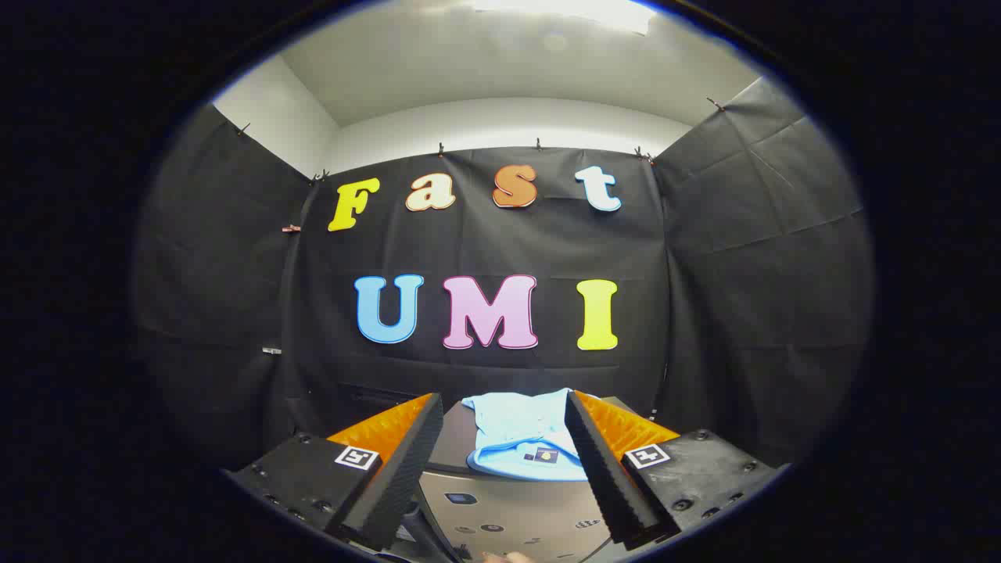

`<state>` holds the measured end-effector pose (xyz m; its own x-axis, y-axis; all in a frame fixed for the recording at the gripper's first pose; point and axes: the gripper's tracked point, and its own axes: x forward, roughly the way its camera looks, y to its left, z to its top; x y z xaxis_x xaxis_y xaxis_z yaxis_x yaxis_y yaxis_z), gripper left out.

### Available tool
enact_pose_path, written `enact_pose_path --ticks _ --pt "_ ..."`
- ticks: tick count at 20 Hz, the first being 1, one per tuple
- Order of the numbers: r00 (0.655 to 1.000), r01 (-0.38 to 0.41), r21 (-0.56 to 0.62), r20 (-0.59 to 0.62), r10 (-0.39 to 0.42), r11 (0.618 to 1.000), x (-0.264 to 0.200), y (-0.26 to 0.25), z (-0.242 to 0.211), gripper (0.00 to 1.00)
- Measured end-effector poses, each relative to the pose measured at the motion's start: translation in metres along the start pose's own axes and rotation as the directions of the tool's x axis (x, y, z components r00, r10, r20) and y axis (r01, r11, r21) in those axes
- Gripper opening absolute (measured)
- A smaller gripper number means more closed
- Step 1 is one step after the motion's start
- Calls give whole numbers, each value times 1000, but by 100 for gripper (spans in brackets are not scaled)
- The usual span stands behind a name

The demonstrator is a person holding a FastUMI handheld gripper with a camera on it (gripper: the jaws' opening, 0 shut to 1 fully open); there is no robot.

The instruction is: Put the clothes into the washing machine and then close the washing machine lid.

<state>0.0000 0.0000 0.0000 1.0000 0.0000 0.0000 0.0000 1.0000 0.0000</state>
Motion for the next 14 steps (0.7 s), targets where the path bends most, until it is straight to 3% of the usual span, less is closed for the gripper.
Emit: enact_pose_path --ticks 14 --pt "1000 6 -20 5 -6 1000 4 2 4 98"
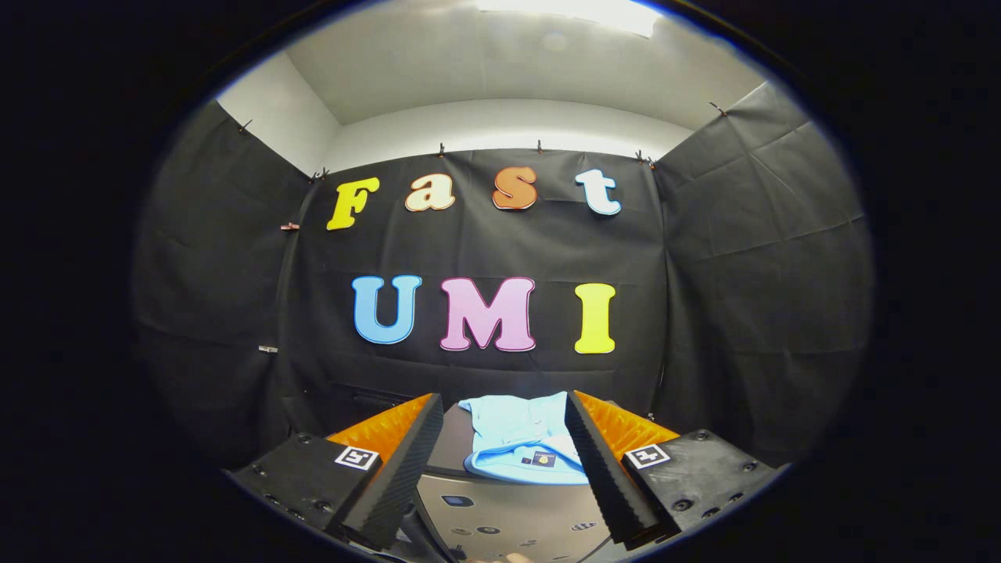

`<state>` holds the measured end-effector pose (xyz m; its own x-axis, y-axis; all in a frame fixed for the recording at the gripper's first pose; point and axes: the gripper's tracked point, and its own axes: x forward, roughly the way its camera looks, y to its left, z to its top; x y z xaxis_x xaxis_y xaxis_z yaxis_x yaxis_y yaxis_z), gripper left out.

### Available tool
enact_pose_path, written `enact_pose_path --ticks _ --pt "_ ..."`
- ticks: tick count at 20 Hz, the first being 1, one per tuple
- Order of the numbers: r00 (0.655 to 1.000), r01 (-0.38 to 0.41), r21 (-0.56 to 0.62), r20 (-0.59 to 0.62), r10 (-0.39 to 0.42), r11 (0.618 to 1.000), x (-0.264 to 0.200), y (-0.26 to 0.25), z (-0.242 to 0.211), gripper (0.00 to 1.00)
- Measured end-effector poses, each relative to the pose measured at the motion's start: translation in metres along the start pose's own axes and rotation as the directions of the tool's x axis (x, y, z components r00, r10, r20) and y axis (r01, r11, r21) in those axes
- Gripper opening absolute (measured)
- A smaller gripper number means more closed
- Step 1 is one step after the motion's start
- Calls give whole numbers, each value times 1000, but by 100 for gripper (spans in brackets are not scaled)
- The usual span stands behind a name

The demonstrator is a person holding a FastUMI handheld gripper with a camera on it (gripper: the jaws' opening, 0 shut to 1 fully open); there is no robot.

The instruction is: Put the clothes into the washing machine and then close the washing machine lid.

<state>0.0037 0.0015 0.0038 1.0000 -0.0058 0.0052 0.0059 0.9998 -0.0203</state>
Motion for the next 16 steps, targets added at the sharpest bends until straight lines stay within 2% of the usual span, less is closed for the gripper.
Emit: enact_pose_path --ticks 16 --pt "999 -8 6 32 8 1000 -6 -4 9 99"
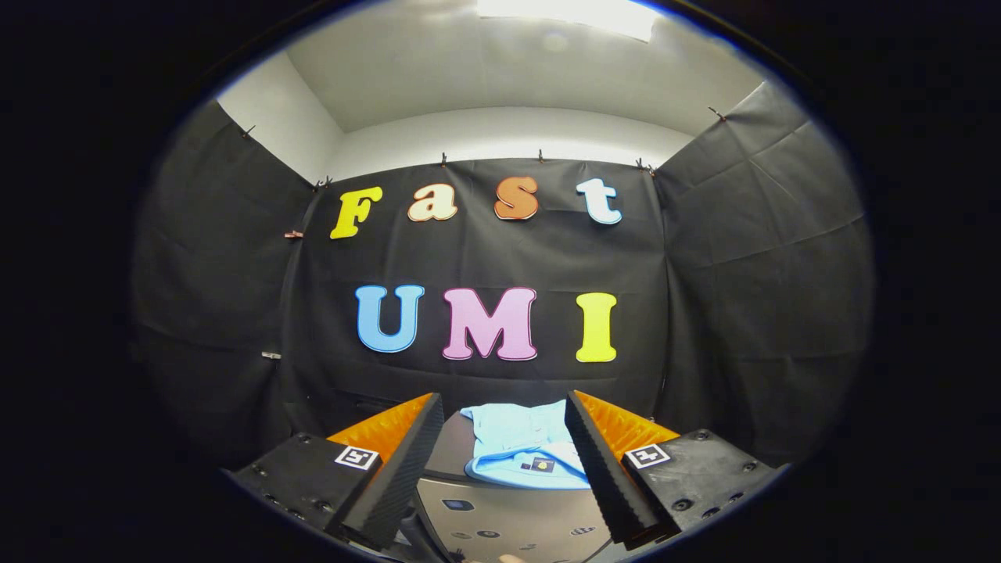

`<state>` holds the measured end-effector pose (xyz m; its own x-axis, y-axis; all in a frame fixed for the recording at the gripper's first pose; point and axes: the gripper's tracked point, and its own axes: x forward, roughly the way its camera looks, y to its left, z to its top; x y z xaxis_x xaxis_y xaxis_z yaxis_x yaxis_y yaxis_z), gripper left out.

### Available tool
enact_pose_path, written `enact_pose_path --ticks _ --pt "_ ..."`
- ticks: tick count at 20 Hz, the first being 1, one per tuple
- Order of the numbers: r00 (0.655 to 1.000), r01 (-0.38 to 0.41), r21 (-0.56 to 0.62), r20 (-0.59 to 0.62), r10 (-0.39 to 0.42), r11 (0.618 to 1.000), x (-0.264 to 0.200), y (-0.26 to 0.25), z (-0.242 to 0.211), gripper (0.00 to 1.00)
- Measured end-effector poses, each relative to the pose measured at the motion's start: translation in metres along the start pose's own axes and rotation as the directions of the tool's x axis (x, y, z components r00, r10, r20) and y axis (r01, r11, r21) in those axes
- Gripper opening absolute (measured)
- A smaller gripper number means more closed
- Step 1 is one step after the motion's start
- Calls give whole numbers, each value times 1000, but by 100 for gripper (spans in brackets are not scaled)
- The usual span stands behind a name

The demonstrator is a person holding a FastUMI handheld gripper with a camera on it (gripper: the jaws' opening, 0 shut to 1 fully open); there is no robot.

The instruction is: Put the clothes into the washing machine and then close the washing machine lid.

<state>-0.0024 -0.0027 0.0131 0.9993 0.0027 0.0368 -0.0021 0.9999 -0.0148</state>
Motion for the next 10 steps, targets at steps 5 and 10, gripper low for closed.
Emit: enact_pose_path --ticks 5,10 --pt "999 26 -15 -23 -26 1000 4 -10 -5 98" --pt "998 28 -31 -53 -29 999 15 -16 -3 98"
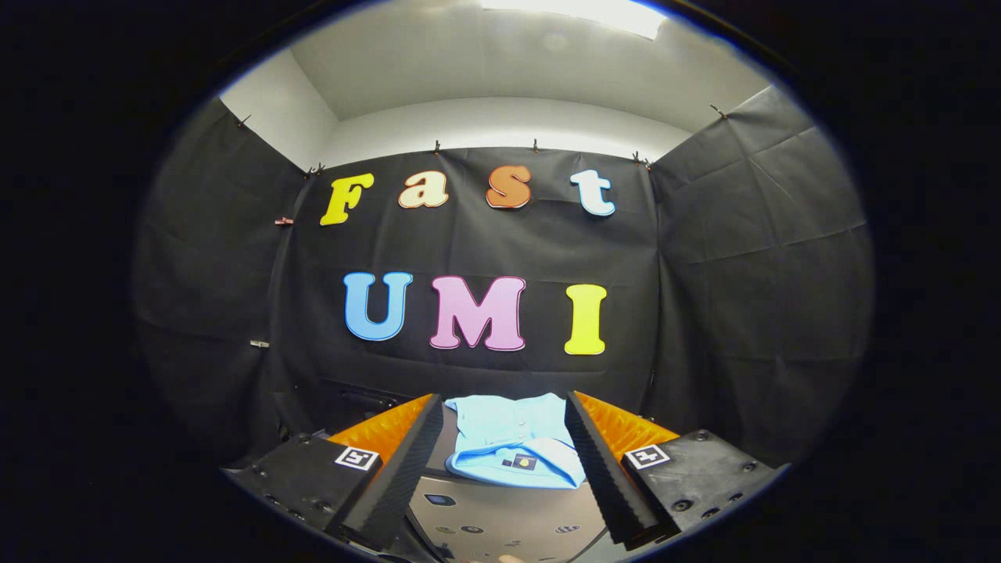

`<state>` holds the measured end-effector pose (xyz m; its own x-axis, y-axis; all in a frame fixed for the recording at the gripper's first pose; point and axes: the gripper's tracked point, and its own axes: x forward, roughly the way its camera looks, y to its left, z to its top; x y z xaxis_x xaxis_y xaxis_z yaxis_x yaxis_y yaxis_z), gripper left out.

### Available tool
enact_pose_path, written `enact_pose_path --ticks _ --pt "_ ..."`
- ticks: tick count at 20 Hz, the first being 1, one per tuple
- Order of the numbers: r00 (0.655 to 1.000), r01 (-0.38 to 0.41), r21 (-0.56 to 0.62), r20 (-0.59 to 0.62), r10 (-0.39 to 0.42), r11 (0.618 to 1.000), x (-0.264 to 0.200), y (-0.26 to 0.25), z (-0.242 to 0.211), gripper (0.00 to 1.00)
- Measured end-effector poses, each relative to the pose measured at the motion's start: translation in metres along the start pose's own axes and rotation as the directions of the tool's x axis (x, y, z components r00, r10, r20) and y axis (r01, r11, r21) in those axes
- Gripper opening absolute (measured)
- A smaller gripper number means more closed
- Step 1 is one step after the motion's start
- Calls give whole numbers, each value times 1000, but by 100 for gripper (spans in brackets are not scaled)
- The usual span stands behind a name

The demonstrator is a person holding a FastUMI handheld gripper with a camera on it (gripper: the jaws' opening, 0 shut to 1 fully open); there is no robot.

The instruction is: Put the clothes into the washing machine and then close the washing machine lid.

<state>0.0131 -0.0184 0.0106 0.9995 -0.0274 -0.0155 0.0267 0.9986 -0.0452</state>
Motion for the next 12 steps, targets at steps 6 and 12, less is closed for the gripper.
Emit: enact_pose_path --ticks 6,12 --pt "999 0 -6 -39 0 1000 38 -8 13 98" --pt "990 -14 19 -141 17 1000 96 -14 18 98"
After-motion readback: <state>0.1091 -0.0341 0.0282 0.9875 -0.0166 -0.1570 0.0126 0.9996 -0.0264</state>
